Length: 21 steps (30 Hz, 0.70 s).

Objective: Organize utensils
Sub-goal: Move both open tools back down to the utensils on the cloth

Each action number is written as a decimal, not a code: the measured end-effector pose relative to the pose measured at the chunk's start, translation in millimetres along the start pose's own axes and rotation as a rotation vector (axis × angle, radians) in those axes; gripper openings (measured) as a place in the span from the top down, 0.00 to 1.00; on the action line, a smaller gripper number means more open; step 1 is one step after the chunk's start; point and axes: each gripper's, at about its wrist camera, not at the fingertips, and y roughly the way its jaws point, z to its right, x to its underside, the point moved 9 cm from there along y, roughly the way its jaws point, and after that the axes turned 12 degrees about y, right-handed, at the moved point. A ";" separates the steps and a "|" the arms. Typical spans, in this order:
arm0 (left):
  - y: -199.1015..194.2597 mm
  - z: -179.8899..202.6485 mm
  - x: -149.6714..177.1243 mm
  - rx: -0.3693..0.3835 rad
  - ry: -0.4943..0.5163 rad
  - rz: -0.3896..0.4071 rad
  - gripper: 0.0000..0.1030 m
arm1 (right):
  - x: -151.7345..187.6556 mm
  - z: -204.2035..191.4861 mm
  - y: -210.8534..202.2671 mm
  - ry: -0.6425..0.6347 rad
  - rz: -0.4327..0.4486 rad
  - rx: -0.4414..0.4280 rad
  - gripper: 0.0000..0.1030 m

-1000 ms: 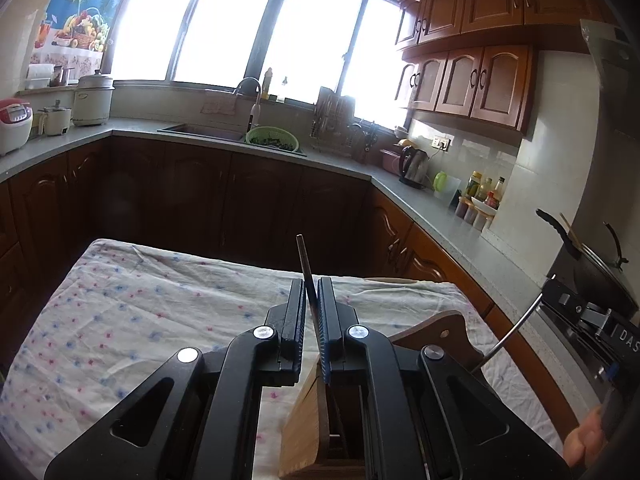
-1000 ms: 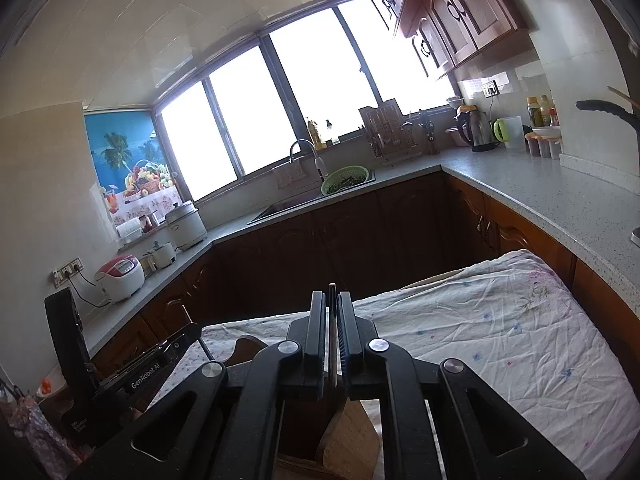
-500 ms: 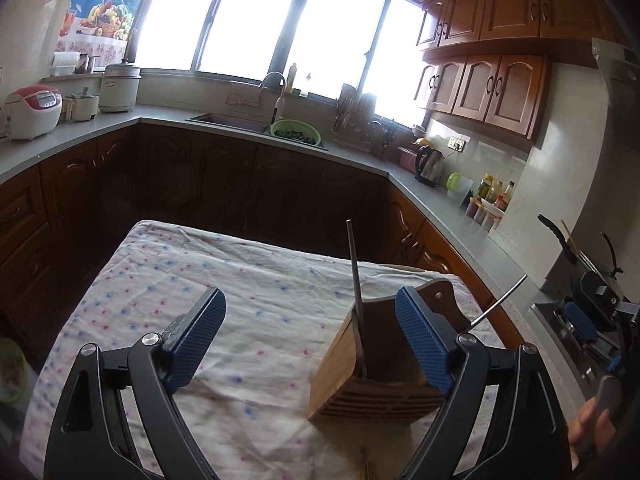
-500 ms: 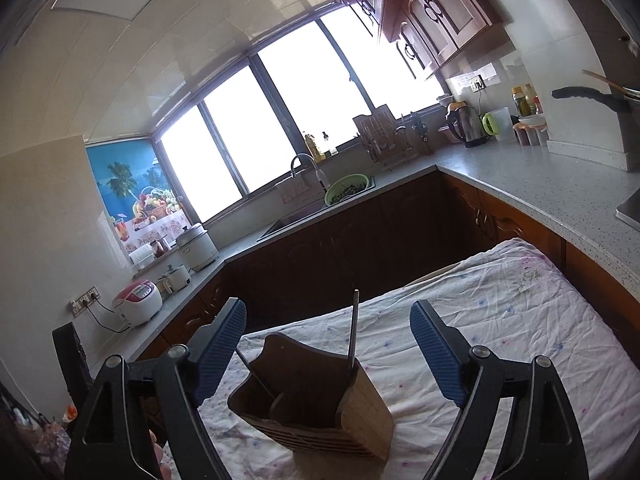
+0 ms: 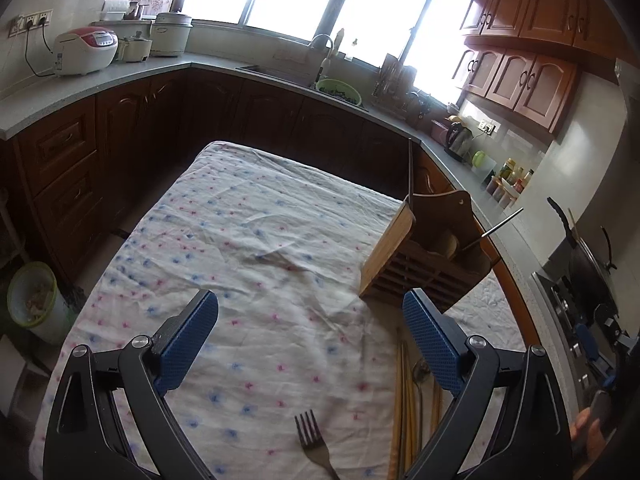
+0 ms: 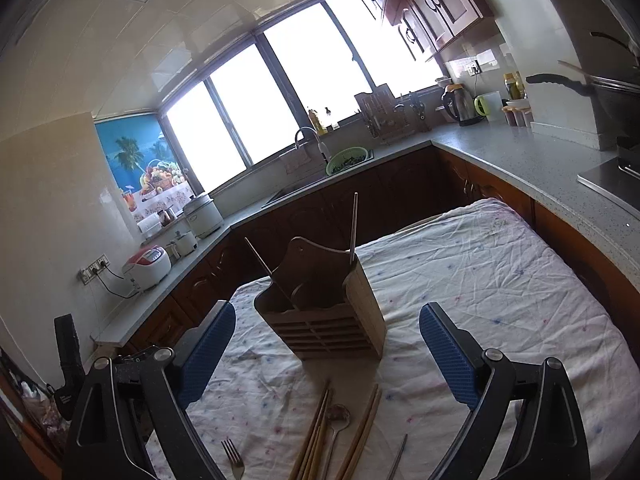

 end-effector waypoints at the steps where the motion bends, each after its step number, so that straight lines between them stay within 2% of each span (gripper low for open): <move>1: -2.9 -0.2 6.6 -0.001 0.001 -0.006 0.07 | 6.2 1.4 -3.9 -0.001 -0.008 0.005 0.08; 11: -14.2 -6.4 64.2 -0.011 0.003 -0.085 0.07 | 64.0 34.9 -29.2 0.013 -0.082 0.116 0.07; 21: -12.4 7.8 85.7 0.004 0.023 -0.134 0.07 | 90.1 47.7 -36.5 0.031 -0.110 0.142 0.07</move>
